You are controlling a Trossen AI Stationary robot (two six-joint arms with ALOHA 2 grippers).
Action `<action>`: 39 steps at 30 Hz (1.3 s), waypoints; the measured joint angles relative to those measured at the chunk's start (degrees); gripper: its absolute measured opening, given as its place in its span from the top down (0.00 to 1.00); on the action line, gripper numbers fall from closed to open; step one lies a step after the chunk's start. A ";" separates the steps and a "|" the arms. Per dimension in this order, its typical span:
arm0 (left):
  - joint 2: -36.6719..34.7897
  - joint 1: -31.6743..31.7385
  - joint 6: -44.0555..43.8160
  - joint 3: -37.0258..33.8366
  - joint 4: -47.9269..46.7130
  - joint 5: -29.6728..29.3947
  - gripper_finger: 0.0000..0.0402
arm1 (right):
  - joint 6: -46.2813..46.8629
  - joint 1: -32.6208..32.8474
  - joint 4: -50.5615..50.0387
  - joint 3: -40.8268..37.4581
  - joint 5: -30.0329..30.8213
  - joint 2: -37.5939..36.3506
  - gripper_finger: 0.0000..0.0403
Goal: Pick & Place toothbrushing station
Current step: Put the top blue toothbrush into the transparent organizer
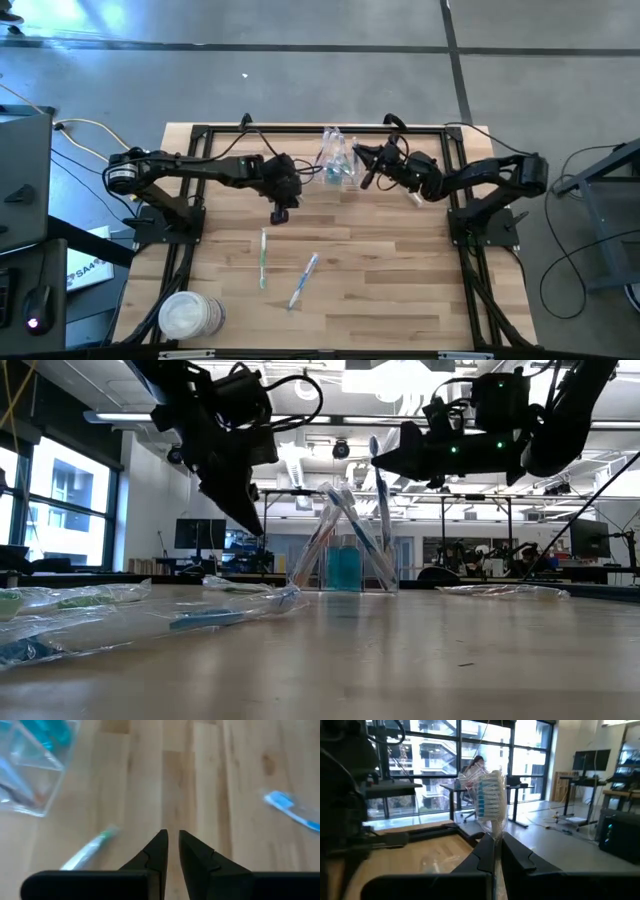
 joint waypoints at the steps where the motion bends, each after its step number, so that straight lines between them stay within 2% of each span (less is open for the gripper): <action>1: 0.00 0.00 -0.08 -0.12 0.23 1.08 0.88 | -0.80 -0.21 0.20 0.00 0.03 0.12 0.99; 11: 0.00 -0.02 -2.00 -0.31 2.82 7.64 0.88 | -3.39 -2.30 0.26 0.00 0.25 0.14 0.99; 30: 0.00 -0.02 -2.72 -0.31 4.42 7.77 0.88 | 2.25 -1.90 1.42 0.11 -0.91 8.81 0.99; 39: 0.00 -0.02 -2.61 -0.29 4.34 7.77 0.88 | 5.98 -0.02 -5.90 0.15 0.24 8.86 0.99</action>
